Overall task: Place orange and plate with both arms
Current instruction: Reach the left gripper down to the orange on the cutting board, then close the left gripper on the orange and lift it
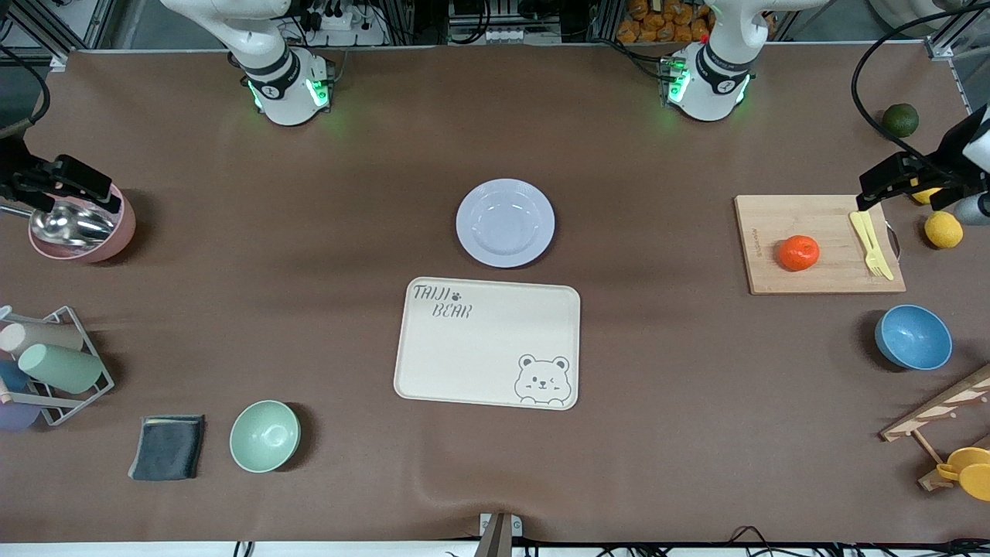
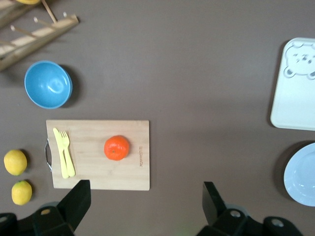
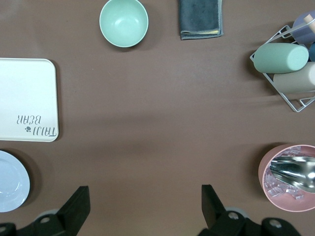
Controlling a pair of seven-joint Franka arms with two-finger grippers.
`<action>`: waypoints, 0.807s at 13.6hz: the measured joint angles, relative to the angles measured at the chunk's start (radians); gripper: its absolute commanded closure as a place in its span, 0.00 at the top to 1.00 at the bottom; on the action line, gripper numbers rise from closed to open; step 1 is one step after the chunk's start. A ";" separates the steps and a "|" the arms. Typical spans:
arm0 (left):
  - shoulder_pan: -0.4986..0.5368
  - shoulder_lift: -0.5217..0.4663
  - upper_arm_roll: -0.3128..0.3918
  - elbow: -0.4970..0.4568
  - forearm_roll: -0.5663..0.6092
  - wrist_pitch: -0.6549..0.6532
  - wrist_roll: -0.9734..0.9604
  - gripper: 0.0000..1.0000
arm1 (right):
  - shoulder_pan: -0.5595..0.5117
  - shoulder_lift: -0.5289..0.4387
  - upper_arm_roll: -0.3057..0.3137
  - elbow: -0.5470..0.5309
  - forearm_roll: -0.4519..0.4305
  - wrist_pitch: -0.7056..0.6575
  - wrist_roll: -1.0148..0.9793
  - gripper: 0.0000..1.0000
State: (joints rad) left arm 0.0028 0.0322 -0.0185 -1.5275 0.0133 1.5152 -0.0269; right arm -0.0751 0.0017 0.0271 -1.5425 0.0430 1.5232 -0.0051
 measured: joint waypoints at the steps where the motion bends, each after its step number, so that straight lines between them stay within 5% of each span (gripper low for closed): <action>1: 0.014 0.010 0.002 -0.029 0.004 0.009 0.000 1.00 | 0.000 0.001 0.000 -0.001 -0.001 0.002 0.000 1.00; 11: 0.127 0.035 0.007 -0.646 0.053 0.620 0.000 1.00 | 0.002 0.016 0.000 -0.013 -0.008 0.010 -0.005 1.00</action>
State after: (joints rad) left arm 0.1299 0.0669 -0.0111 -2.1735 0.0666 2.1350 -0.0273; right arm -0.0729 0.0178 0.0274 -1.5554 0.0348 1.5329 -0.0105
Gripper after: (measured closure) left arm 0.000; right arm 0.000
